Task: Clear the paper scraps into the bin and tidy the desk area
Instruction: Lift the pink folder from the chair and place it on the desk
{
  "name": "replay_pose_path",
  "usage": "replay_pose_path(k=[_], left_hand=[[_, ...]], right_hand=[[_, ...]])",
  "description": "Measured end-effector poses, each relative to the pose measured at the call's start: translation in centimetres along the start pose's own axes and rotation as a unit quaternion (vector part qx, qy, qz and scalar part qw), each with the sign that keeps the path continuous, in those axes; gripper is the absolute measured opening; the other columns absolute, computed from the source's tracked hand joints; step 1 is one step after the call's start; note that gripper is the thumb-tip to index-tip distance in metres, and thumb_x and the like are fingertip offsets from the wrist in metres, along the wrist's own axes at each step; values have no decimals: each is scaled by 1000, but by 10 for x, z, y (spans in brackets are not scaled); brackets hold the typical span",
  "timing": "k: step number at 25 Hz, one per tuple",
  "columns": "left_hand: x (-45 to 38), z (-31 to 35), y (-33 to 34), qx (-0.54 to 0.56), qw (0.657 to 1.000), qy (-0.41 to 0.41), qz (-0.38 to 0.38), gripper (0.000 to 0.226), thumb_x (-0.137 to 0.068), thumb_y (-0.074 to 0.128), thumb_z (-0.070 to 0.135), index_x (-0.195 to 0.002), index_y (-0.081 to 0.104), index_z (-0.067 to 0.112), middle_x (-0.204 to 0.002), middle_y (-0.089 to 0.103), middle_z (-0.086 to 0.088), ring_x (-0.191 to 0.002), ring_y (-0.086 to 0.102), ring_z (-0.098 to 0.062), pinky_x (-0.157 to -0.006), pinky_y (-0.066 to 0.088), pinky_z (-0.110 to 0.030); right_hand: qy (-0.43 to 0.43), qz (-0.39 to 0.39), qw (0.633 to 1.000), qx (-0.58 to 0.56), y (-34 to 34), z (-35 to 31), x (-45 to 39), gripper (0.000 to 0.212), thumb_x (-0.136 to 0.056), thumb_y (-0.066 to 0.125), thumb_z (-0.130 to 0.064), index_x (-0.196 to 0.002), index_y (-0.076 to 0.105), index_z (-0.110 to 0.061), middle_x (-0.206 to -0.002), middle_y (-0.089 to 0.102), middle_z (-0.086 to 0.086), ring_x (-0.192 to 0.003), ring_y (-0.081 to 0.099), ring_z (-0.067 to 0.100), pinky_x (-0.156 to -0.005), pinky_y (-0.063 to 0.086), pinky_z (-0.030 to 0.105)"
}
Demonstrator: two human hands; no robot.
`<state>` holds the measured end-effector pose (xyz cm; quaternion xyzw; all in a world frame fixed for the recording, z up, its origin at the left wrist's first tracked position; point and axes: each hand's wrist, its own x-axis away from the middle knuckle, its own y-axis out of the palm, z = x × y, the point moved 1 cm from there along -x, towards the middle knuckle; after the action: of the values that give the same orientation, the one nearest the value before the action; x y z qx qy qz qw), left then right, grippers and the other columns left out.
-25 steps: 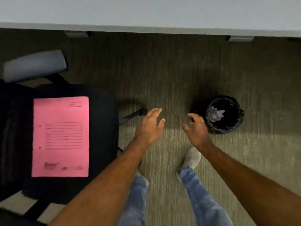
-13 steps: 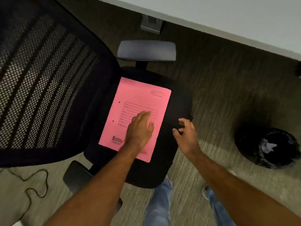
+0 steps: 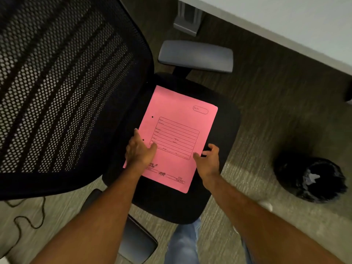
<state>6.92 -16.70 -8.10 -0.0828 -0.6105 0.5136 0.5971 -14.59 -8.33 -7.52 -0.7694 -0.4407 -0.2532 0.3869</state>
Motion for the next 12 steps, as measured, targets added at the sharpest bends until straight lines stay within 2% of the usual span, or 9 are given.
replay_pose_path(k=[1,3,5,7,9,11,12], left_hand=[[-1,2,-1,4,1000,-11,5,99,-89,67,51,-160,2,29,-160,31,-12,-144,33,-37,-113,35,-59],[-3,8,-6,35,998,-41,9,90,-92,67,45,-160,11,25,-156,35,-13,-141,37,-37,-108,41,-57],[-4,11,-11,70,995,-69,-2,67,-98,61,38,-155,30,20,-151,43,-14,-134,47,-35,-99,48,-50],[3,15,-12,92,993,-72,-16,39,-102,53,33,-137,52,15,-138,54,-14,-116,60,-32,-80,51,-39],[19,20,-11,126,990,-57,-13,26,-104,49,29,-121,61,14,-125,62,-11,-99,64,-26,-65,49,-32],[45,31,-18,161,985,-51,-17,22,-104,47,27,-115,62,14,-117,65,-10,-91,65,-24,-60,50,-32],[61,40,-22,172,983,-52,-23,22,-104,47,27,-114,62,13,-115,66,-10,-91,66,-25,-65,54,-35]], right_hand=[[23,-11,1000,-14,-1,0,-2,55,-94,72,-15,-139,40,-19,-111,62,0,-90,66,12,-67,54,28],[60,-16,997,-38,-7,1,-6,31,-97,64,-11,-125,52,-15,-104,70,4,-92,71,19,-71,60,36],[78,-18,996,-44,-15,2,-9,16,-98,57,-7,-112,62,-13,-103,74,6,-94,73,24,-76,63,41],[80,-27,996,-30,-27,1,-6,18,-97,51,-5,-102,67,-13,-101,75,6,-92,73,23,-70,61,38],[72,-23,997,-13,-41,-2,3,20,-97,49,-4,-97,67,-12,-97,75,5,-87,72,22,-63,57,33],[60,-10,998,-4,-62,-15,19,19,-97,48,-1,-97,65,-8,-96,74,8,-84,69,24,-62,56,34],[56,0,998,2,-76,-24,29,19,-97,47,1,-99,65,-6,-97,73,10,-83,67,25,-65,56,36]])
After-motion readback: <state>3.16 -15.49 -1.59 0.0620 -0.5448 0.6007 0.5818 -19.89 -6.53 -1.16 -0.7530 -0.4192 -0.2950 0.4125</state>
